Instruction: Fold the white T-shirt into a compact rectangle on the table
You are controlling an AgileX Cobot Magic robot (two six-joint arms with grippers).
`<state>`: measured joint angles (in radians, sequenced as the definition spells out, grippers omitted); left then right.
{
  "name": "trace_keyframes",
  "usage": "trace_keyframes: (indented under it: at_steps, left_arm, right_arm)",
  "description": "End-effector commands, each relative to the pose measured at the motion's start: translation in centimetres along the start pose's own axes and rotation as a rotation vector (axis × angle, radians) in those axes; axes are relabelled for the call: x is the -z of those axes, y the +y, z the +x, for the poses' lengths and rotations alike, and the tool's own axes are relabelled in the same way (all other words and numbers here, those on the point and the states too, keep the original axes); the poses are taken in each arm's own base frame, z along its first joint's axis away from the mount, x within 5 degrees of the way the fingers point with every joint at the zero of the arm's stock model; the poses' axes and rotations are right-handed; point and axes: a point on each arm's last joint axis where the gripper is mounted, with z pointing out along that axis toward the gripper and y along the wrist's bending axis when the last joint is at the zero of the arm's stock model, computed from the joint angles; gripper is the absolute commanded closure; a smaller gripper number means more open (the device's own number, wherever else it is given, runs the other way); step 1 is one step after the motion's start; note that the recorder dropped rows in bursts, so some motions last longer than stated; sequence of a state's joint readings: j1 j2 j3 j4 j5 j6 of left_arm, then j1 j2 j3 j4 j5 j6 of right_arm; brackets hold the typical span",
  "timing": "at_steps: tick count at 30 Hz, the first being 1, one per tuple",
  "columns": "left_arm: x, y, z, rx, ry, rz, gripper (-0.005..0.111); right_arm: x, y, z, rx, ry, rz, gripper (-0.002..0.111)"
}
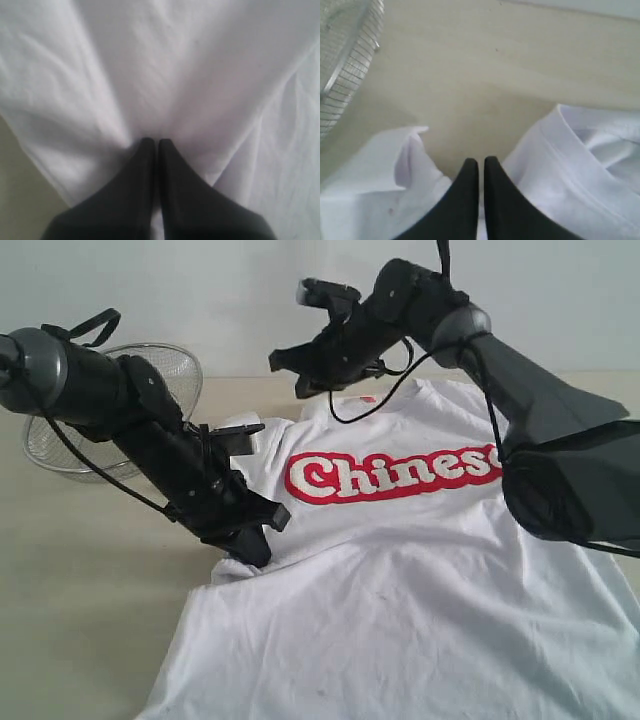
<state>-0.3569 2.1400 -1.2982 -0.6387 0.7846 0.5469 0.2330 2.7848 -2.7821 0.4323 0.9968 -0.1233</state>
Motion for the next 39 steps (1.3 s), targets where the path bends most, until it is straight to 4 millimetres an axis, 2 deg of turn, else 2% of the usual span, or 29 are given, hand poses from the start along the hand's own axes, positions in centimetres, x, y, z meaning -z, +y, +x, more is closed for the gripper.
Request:
trace_keyframes:
  at_steps: [1, 8, 13, 17, 25, 28, 33, 37, 39]
  left_arm:
    - [-1.1, 0.6, 0.9, -0.032, 0.060, -0.027, 0.102]
    - [-1.0, 0.4, 1.1, -0.031, 0.078, -0.014, 0.102]
    - [-1.0, 0.0, 1.4, -0.009, 0.119, 0.035, 0.102]
    - [-0.9, -0.8, 1.9, -0.013, 0.149, 0.059, 0.102]
    - [-0.1, -2.5, 4.3, 0.002, 0.173, 0.070, 0.102]
    - [0.2, -2.3, 3.9, -0.027, 0.087, 0.022, 0.102]
    - [2.0, -3.0, 1.7, -0.089, -0.013, 0.010, 0.102]
    - [4.0, -3.6, -0.2, -0.144, -0.118, -0.025, 0.102]
    - [4.9, -3.5, -1.2, -0.174, -0.175, -0.066, 0.102]
  right_arm:
    - [-1.3, -1.7, 1.3, -0.015, 0.058, 0.112, 0.109]
    - [-4.3, -3.9, 3.9, -0.065, 0.119, 0.183, 0.109]
    - [-6.5, -6.4, 6.4, -0.159, 0.159, 0.291, 0.109]
    - [-6.2, -8.1, 6.5, -0.221, 0.153, 0.303, 0.109]
    - [-6.3, -8.2, 6.5, -0.242, 0.140, 0.297, 0.109]
    - [-6.3, -8.0, 6.3, -0.258, 0.123, 0.276, 0.109]
    - [-4.5, -5.7, 3.8, -0.169, 0.061, 0.218, 0.109]
    - [-0.8, -3.4, 0.9, -0.086, 0.019, 0.208, 0.109]
    - [1.0, -2.6, 0.2, -0.051, 0.048, 0.218, 0.109]
